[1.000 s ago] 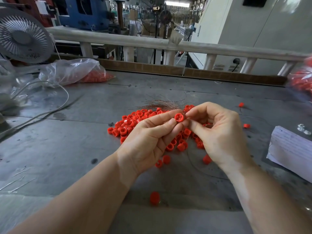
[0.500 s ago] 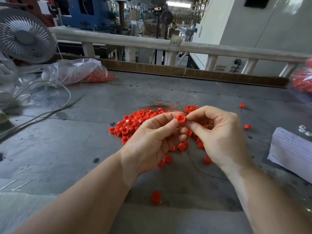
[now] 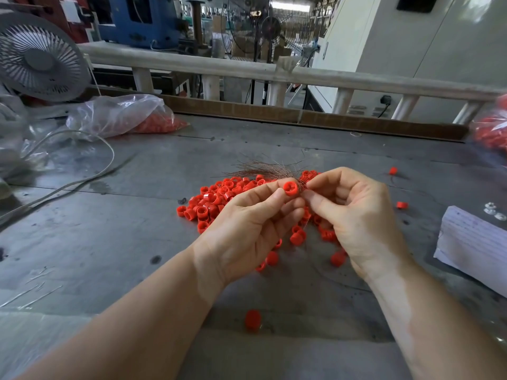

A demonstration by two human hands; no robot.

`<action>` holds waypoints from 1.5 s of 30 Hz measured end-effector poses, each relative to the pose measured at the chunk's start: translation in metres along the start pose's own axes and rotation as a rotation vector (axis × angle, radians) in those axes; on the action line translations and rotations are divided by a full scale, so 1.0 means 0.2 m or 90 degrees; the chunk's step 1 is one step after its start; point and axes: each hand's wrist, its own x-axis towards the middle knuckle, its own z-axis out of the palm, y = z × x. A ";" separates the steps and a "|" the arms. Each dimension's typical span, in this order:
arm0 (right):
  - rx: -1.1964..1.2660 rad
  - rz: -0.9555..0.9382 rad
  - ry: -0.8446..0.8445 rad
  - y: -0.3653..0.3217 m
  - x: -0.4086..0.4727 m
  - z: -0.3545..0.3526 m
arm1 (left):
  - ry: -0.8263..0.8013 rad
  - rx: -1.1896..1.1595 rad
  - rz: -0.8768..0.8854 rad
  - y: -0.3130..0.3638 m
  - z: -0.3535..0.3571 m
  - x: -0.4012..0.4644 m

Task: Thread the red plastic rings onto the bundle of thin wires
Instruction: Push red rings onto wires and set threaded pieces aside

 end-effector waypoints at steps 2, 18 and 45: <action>0.028 0.051 -0.005 0.00 -0.01 0.01 | 0.004 -0.008 0.002 0.00 0.00 0.00; 0.064 0.203 -0.051 0.01 -0.01 0.02 | 0.025 0.028 0.034 0.00 0.00 0.00; -0.438 0.094 -0.101 0.04 0.02 -0.11 | 0.079 0.097 0.084 -0.02 -0.03 0.02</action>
